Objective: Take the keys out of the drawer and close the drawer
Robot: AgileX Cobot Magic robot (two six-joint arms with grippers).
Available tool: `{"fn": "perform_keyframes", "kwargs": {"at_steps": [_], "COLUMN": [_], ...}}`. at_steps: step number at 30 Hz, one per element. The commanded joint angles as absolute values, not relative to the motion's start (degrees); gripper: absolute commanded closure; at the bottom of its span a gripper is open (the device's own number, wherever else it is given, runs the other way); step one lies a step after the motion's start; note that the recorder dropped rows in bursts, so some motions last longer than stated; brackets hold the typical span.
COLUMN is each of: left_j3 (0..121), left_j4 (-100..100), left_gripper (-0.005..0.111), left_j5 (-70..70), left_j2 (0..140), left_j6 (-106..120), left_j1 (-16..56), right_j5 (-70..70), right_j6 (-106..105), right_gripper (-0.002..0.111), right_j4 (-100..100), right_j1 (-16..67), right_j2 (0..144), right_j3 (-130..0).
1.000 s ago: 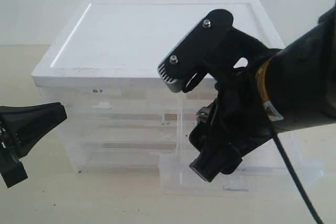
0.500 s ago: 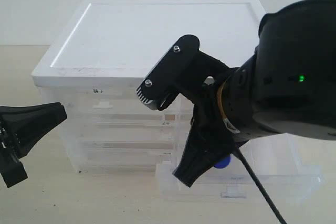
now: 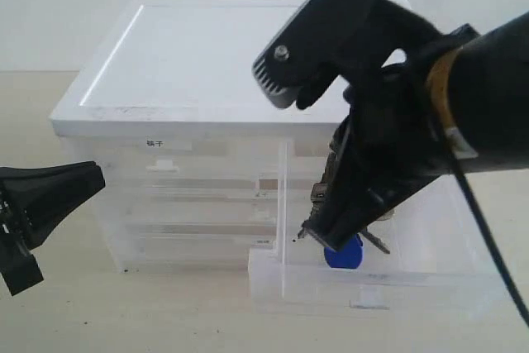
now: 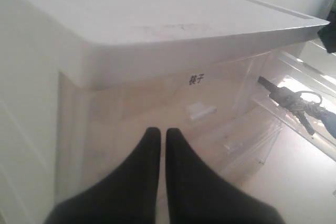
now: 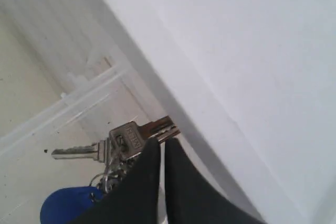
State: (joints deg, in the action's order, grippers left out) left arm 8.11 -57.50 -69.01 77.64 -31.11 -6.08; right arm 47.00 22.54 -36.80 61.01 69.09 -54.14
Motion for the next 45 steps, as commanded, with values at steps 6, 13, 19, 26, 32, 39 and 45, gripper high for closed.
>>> {"fn": "perform_keyframes", "kwargs": {"at_steps": [6,13,19,26,32,39,45], "left_j3": [8.3,8.2,8.2,8.2,8.2,8.2,8.2], "left_j4": [-57.9,-58.4,-58.4,-58.4,-58.5,-58.5,-59.0], "left_gripper": [0.102,0.102,0.102,0.102,0.102,0.102,0.102], "left_j5": [-69.1,-68.9,-68.9,-68.9,-68.9,-69.0,-68.9], "left_j2": [78.1,78.1,78.1,78.1,78.1,78.1,78.1], "left_j6": [-31.6,-32.1,-32.1,-32.1,-32.1,-32.1,-32.5], "left_j1": [-6.2,-6.2,-6.2,-6.2,-6.2,-6.2,-6.2], "right_j5": [47.4,48.3,49.2,48.1,50.3,51.7,51.9], "right_j6": [20.1,19.6,21.5,25.2,27.4,30.0,28.8], "right_gripper": [0.107,0.052,0.033,0.041,0.041,0.048,0.102], "right_j4": [-30.7,-27.9,-29.3,-30.6,-33.4,-33.5,-33.8], "right_j1": [60.6,60.6,60.6,60.6,60.6,60.6,60.6], "right_j2": [64.3,69.3,74.0,79.3,80.6,80.6,80.6], "right_j3": [-54.0,-54.0,-54.0,-54.0,-54.0,-53.6,-52.6]}}
